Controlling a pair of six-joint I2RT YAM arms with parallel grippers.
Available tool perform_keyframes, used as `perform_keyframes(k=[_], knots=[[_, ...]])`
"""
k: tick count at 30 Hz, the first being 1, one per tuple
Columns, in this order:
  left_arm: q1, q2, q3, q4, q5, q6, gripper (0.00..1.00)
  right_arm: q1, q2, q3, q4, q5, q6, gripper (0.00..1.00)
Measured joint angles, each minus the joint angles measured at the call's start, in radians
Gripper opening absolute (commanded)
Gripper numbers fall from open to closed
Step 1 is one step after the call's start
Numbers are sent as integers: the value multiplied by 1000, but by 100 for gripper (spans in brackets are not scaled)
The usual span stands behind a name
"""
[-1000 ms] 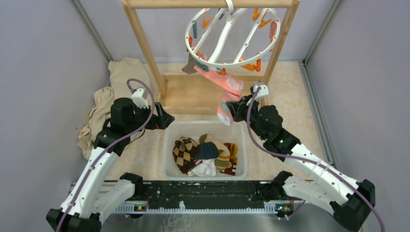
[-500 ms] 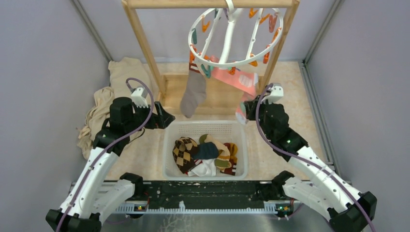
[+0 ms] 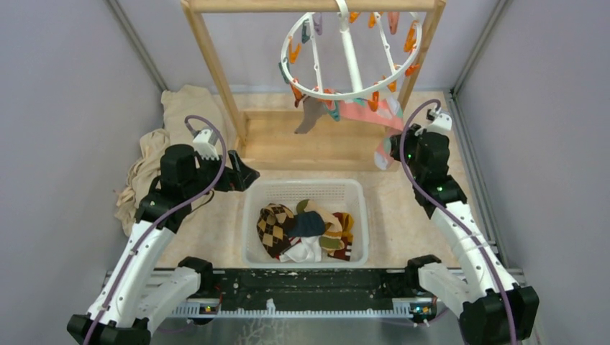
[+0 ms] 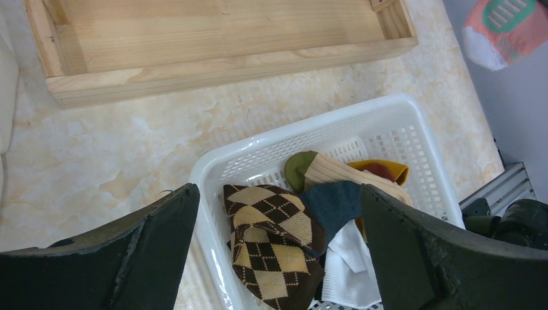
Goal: Remove the socks clipped to the hanger
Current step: Remove the sock from the hanger.
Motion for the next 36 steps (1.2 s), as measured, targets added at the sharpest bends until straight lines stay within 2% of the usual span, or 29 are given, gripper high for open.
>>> perform_keyframes(k=[4, 15, 26, 36], knots=[[0, 0, 0, -4, 0, 0, 99, -64, 40, 5, 17, -47, 11, 0], [0, 0, 3, -5, 0, 0, 99, -109, 237, 5, 129, -158, 46, 0], [0, 1, 29, -13, -1, 0, 99, -332, 332, 5, 213, -297, 99, 0], [0, 8, 29, -13, 0, 0, 99, -324, 316, -17, 256, -444, 124, 0]])
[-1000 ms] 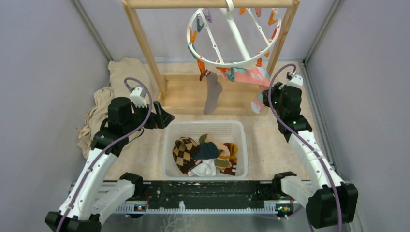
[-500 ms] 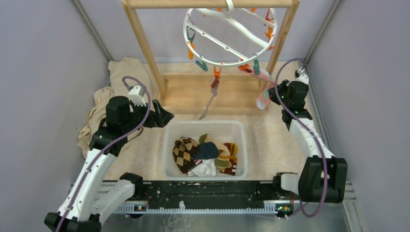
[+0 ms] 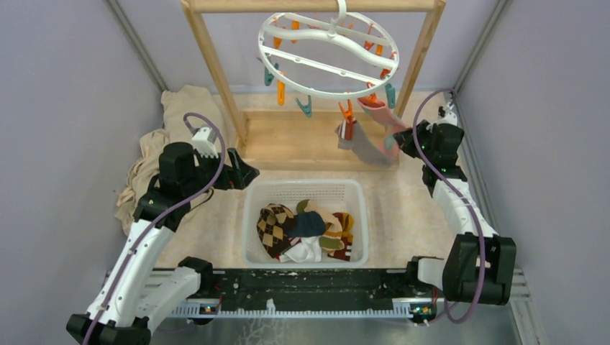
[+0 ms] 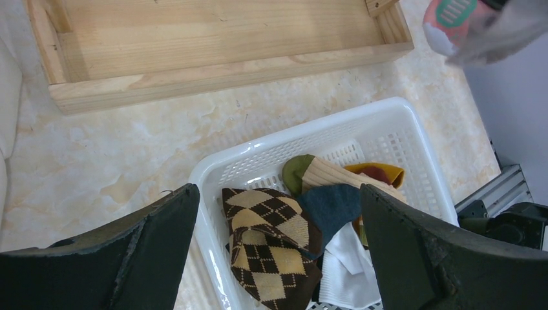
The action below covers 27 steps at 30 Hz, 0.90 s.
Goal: Remove the socks clipped to the hanger
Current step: Remove the sock from the hanger.
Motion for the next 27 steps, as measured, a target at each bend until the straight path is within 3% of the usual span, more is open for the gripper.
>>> perform_keyframes(k=[17, 27], knots=[[0, 12, 0, 1, 6, -4, 99, 273, -188, -26, -109, 9, -31, 0], [0, 10, 0, 2, 11, -5, 99, 391, -214, -23, -204, 18, -64, 0]])
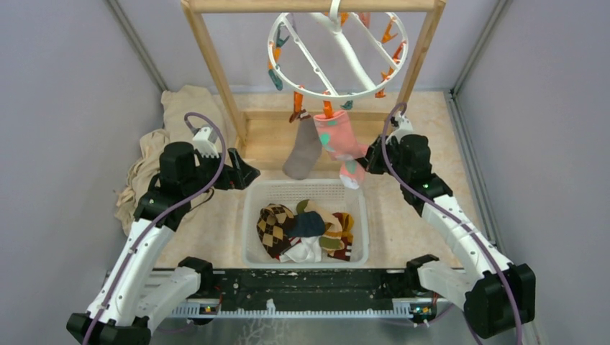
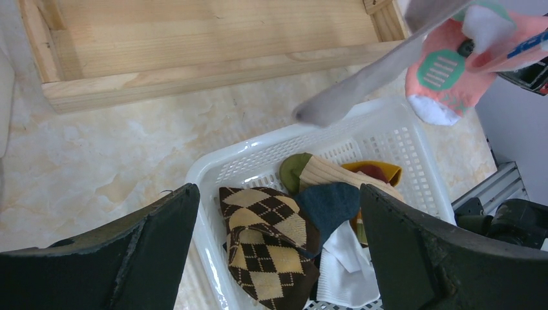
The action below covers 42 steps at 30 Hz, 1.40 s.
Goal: Remove the socks clipped to the hanger
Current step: Remove the sock from the hanger.
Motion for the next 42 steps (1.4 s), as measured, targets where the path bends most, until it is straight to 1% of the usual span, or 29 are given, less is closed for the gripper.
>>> perform_keyframes(k=[7, 16, 25, 29, 36, 42], knots=[[0, -3, 0, 0, 0, 0, 99, 21, -13, 26, -53, -10, -10, 0], [0, -3, 0, 0, 8, 0, 99, 47, -43, 32, -71, -41, -11, 0], [0, -3, 0, 8, 31, -15, 99, 106, -66, 27, -104, -26, -17, 0], [0, -3, 0, 34, 56, -31, 99, 134, -84, 10, -111, -18, -19, 0], [0, -1, 1, 115, 137, -66, 99, 142, -87, -1, -118, -22, -29, 0], [-4, 28, 21, 194, 211, -104, 99, 143, -109, -1, -157, 20, -48, 0]])
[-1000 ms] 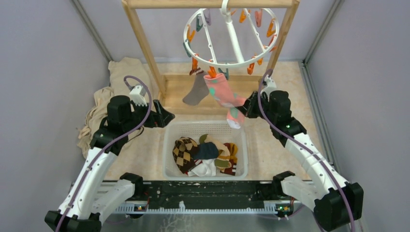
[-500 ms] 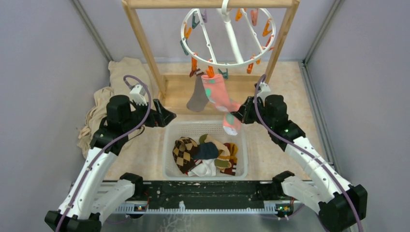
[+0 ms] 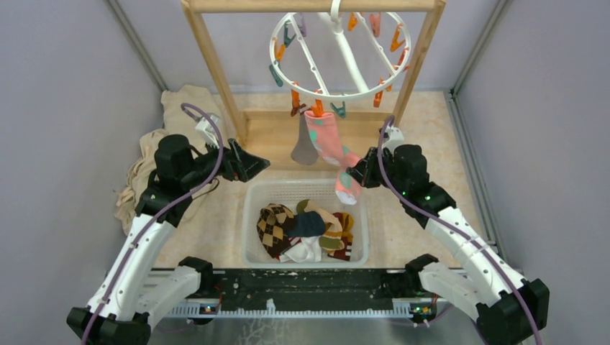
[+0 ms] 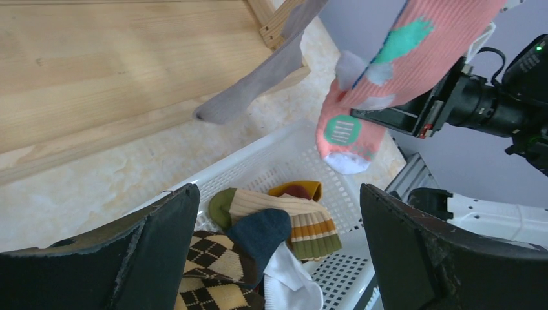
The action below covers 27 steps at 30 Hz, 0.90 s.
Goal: Remove the socks clipped to the hanger
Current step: Remove the sock from the hanger.
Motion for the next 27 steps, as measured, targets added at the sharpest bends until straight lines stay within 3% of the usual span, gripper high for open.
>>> perform_keyframes(k=[7, 18, 27], knots=[[-53, 35, 37, 74, 20, -46, 99, 52, -14, 0, -18, 102, -25, 0], [-181, 76, 66, 97, -95, -48, 99, 208, 45, 24, -13, 266, -50, 0], [-191, 46, 28, 95, -144, -35, 99, 216, 45, 30, 21, 220, -25, 0]])
